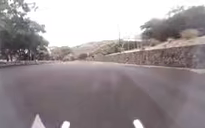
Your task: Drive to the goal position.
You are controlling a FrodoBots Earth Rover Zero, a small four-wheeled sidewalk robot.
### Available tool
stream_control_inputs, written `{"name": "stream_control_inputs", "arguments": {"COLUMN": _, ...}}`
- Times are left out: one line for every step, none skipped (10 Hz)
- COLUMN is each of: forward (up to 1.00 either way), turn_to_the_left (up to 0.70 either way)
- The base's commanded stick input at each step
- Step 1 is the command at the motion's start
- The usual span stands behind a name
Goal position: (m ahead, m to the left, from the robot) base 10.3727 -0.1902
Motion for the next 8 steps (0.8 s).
{"name": "stream_control_inputs", "arguments": {"forward": 0.50, "turn_to_the_left": 0.00}}
{"name": "stream_control_inputs", "arguments": {"forward": 0.50, "turn_to_the_left": 0.00}}
{"name": "stream_control_inputs", "arguments": {"forward": 0.50, "turn_to_the_left": 0.00}}
{"name": "stream_control_inputs", "arguments": {"forward": 0.50, "turn_to_the_left": 0.00}}
{"name": "stream_control_inputs", "arguments": {"forward": 0.50, "turn_to_the_left": 0.00}}
{"name": "stream_control_inputs", "arguments": {"forward": 0.50, "turn_to_the_left": 0.00}}
{"name": "stream_control_inputs", "arguments": {"forward": 0.50, "turn_to_the_left": 0.00}}
{"name": "stream_control_inputs", "arguments": {"forward": 0.50, "turn_to_the_left": 0.00}}
